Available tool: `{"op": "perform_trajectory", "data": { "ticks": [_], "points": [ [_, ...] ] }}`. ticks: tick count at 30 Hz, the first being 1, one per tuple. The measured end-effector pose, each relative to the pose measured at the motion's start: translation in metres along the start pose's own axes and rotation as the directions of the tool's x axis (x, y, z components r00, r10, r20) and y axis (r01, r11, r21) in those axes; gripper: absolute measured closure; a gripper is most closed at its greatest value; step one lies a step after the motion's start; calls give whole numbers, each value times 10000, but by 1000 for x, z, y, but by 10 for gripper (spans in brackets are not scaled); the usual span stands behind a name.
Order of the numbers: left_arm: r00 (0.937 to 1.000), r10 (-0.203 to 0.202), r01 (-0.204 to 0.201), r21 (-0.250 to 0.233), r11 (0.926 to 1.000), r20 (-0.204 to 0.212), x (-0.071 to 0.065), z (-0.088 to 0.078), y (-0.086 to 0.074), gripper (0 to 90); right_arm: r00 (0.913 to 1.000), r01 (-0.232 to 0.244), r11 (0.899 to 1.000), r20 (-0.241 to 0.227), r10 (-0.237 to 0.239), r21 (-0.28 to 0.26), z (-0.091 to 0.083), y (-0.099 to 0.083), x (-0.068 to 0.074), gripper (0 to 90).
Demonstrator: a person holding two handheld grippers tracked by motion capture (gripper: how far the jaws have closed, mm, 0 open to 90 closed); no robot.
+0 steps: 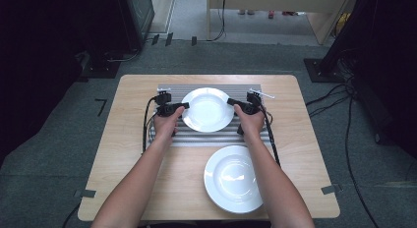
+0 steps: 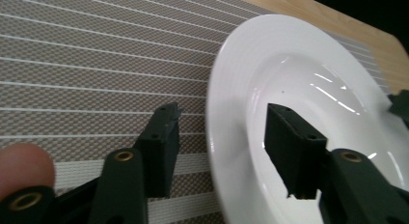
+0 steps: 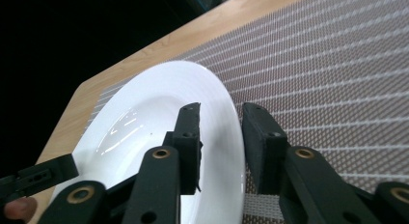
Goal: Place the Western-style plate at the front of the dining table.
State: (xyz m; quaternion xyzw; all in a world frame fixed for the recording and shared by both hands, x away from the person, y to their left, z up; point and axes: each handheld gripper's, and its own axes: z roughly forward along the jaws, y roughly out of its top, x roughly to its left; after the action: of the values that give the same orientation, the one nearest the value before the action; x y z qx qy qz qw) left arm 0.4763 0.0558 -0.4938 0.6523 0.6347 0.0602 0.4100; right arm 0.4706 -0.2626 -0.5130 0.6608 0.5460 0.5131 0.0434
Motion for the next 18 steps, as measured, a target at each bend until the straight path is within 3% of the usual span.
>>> {"op": "perform_trajectory", "data": {
  "ticks": [3,7,10,12,15,18],
  "points": [
    [9997,180,-181,-42,9998,-137,0,-4,-1,405,9966,715,9972,432,-706,-211,-7,4,5,653],
    [9981,579,-581,-124,9982,-190,-3,-14,-1,351,9925,1203,9919,253,-1194,-402,-18,9,10,578],
    [9961,882,-884,-213,9959,-82,-7,-24,0,314,9778,2036,9768,645,-1995,-656,-28,12,16,454],
    [9932,1161,-1160,-295,9928,22,-10,-33,0,281,9728,2262,9726,635,-2227,-541,-35,14,20,410],
    [9873,1578,-1568,-468,9865,175,-13,-46,-1,224,9779,2082,9766,278,-2070,-532,-48,14,23,381],
    [9837,1752,-1725,-629,9830,412,-14,-58,-2,182,9746,2229,9727,-65,-2238,-644,-62,13,22,355]
  ]
}}
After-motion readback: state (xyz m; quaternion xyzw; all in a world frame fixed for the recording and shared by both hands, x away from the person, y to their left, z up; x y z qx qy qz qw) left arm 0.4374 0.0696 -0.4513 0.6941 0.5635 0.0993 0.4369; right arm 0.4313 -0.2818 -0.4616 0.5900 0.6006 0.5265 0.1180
